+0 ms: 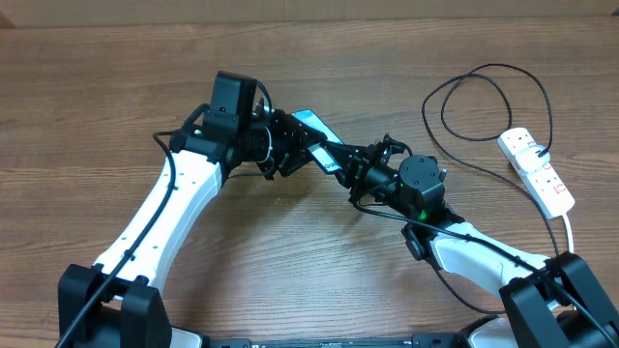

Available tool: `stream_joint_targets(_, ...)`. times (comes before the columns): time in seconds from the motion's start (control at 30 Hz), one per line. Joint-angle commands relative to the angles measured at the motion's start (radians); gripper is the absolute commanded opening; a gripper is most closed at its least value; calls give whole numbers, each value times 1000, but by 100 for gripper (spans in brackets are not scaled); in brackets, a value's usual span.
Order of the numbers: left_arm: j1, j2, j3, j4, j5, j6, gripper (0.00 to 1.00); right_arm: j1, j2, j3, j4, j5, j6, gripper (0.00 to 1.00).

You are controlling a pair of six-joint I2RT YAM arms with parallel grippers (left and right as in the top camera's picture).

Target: Plug charger to phone and switch on socket

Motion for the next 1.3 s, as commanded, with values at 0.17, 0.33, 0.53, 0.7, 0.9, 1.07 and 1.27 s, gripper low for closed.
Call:
stream_joint_targets(0.17, -26, -3, -12, 35, -34, -81, 17, 58, -5, 21, 27, 58, 30, 4)
stream_joint_targets(0.33, -22, -3, -12, 57, -35, -93, 8, 58, -5, 21, 3, 58, 30, 4)
stream_joint_targets(0.53, -10, -3, -12, 56, -53, -96, 4, 58, -5, 21, 3, 56, 30, 4)
stream_joint_targets(0.7, 21, -3, -12, 56, -66, -83, 4, 58, -5, 21, -1, 55, 29, 4)
stream_joint_targets(0.9, 35, -3, -12, 33, -100, -19, 10, 55, -5, 21, 0, 56, 28, 4)
stream_joint_targets(1.07, 35, -3, -12, 26, -126, 17, 40, 37, -5, 21, 2, 55, 26, 4)
stream_joint_targets(1.27, 35, -3, -12, 26, -151, 35, 38, 36, -5, 21, 24, 46, 26, 4)
